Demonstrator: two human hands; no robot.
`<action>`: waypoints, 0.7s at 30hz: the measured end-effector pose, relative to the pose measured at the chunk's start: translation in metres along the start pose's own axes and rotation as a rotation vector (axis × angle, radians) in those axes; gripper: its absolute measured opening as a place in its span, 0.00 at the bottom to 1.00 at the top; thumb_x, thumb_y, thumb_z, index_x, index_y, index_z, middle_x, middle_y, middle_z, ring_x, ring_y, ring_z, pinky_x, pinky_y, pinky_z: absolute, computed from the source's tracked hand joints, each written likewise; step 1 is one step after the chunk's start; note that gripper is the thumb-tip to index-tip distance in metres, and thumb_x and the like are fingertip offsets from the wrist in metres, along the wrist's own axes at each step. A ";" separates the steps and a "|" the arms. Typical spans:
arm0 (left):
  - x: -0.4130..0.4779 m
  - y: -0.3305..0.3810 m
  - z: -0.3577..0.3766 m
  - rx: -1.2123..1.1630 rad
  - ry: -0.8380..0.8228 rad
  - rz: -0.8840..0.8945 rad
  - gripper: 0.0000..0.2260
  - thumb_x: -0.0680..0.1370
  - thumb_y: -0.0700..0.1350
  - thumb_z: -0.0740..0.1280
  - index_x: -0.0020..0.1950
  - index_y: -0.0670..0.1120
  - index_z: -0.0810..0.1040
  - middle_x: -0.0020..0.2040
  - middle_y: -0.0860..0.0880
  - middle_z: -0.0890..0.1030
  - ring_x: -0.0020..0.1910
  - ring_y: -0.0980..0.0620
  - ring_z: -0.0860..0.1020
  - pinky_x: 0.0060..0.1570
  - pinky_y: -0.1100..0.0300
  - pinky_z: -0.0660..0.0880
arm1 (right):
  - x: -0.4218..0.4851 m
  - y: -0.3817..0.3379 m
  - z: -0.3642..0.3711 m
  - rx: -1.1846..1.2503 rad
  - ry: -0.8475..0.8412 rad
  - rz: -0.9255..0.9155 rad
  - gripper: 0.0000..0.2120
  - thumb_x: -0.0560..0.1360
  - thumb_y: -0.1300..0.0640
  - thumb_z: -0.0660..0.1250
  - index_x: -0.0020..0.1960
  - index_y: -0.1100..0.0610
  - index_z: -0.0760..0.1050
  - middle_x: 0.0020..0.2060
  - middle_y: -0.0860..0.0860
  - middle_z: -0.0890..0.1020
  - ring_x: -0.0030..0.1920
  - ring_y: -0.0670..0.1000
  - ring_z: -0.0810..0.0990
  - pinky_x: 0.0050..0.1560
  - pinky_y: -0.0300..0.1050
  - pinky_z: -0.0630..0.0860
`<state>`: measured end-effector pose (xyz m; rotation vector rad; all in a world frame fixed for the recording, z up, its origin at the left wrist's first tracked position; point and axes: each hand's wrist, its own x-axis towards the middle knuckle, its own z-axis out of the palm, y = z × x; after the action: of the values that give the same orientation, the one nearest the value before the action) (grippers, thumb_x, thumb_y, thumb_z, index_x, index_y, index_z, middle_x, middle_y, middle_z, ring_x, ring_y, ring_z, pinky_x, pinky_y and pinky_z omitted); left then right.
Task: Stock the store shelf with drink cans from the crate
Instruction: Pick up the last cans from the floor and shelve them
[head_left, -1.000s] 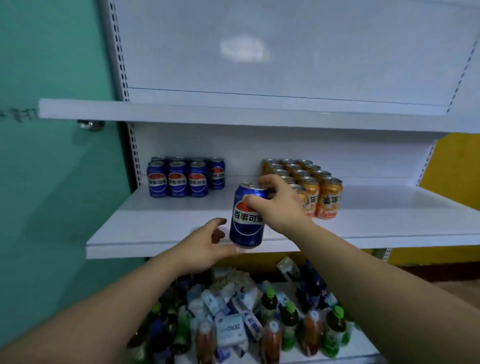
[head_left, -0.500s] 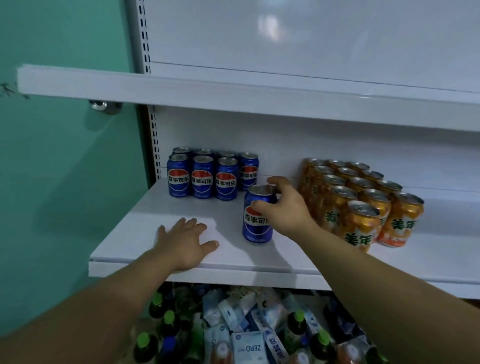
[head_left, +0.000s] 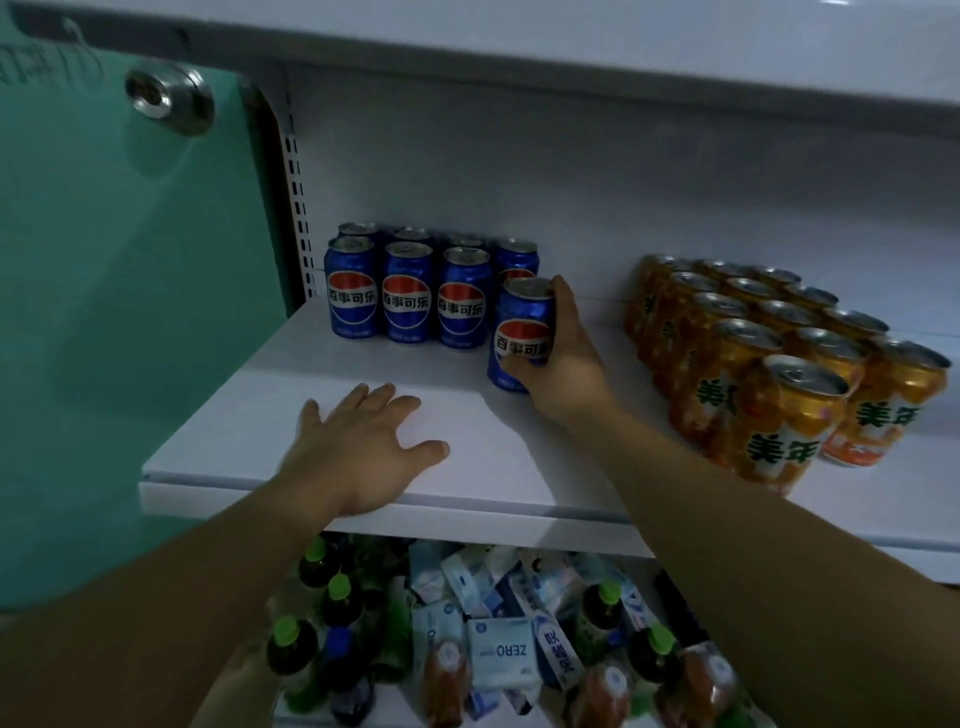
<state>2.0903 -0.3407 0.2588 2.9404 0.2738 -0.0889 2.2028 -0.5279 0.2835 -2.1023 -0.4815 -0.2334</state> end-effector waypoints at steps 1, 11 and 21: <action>0.000 0.000 0.000 -0.003 0.004 0.000 0.33 0.75 0.71 0.49 0.77 0.59 0.49 0.79 0.56 0.46 0.77 0.54 0.44 0.74 0.42 0.40 | 0.007 0.001 0.001 -0.009 -0.007 0.017 0.46 0.73 0.57 0.72 0.78 0.46 0.44 0.73 0.47 0.66 0.70 0.49 0.68 0.63 0.41 0.66; 0.000 -0.001 0.001 -0.042 0.033 0.009 0.33 0.75 0.70 0.51 0.77 0.60 0.51 0.78 0.58 0.48 0.77 0.56 0.44 0.74 0.43 0.40 | 0.059 0.025 0.020 0.033 0.041 0.072 0.38 0.73 0.57 0.72 0.76 0.53 0.55 0.69 0.51 0.72 0.67 0.52 0.72 0.64 0.43 0.69; 0.002 -0.002 0.003 -0.036 0.031 0.012 0.33 0.75 0.70 0.50 0.77 0.60 0.51 0.79 0.57 0.47 0.77 0.56 0.44 0.74 0.42 0.40 | 0.071 0.028 0.025 0.092 0.053 0.068 0.35 0.74 0.59 0.71 0.75 0.52 0.56 0.66 0.50 0.73 0.62 0.48 0.74 0.57 0.39 0.68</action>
<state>2.0916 -0.3394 0.2556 2.9097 0.2597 -0.0370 2.2784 -0.5025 0.2733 -2.0137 -0.3815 -0.2228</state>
